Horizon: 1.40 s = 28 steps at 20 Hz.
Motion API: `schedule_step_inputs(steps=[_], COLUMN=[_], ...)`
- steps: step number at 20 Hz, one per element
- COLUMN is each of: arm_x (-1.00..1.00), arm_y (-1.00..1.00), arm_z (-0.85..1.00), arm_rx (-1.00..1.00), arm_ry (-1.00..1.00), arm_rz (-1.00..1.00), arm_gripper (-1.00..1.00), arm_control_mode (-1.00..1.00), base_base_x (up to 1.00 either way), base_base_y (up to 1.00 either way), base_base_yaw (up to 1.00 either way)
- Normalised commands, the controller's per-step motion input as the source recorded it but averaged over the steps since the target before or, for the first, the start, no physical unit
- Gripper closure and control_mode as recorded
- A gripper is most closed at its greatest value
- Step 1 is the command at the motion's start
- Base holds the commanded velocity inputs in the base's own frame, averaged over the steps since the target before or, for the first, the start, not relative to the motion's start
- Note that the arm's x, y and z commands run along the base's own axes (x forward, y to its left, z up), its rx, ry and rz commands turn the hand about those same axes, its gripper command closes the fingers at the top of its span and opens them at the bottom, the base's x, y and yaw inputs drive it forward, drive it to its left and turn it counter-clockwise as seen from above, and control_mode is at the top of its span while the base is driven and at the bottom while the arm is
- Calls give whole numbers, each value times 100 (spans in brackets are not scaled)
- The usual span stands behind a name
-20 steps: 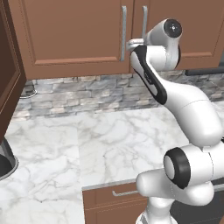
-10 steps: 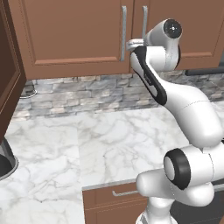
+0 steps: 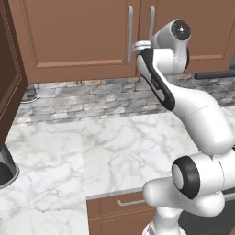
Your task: Open the cabinet. Pick the spray and place it next to the sink. Then close the cabinet.
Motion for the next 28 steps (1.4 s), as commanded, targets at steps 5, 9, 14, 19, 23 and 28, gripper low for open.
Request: schedule_step_inputs(steps=[5, 9, 14, 19, 23, 28], arm_x=[0, 0, -13, -18, -32, -39], arm_y=[0, -18, -44, -56, -63, -67], arm_z=[0, 0, 0, 0, 0, 0], arm_rx=[0, 0, 0, 1, 3, 4], arm_ry=[0, 0, 0, 0, 0, 0], arm_rz=[0, 0, 0, 0, 0, 0], arm_gripper=[100, 100, 100, 100, 100, 100], arm_control_mode=[-100, -100, -100, -100, -100, -100], base_base_x=[0, 0, 0, 0, 0, 0], base_base_y=[0, 0, 0, 0, 0, 0], base_base_yaw=[0, 0, 0, 0, 0, 0])
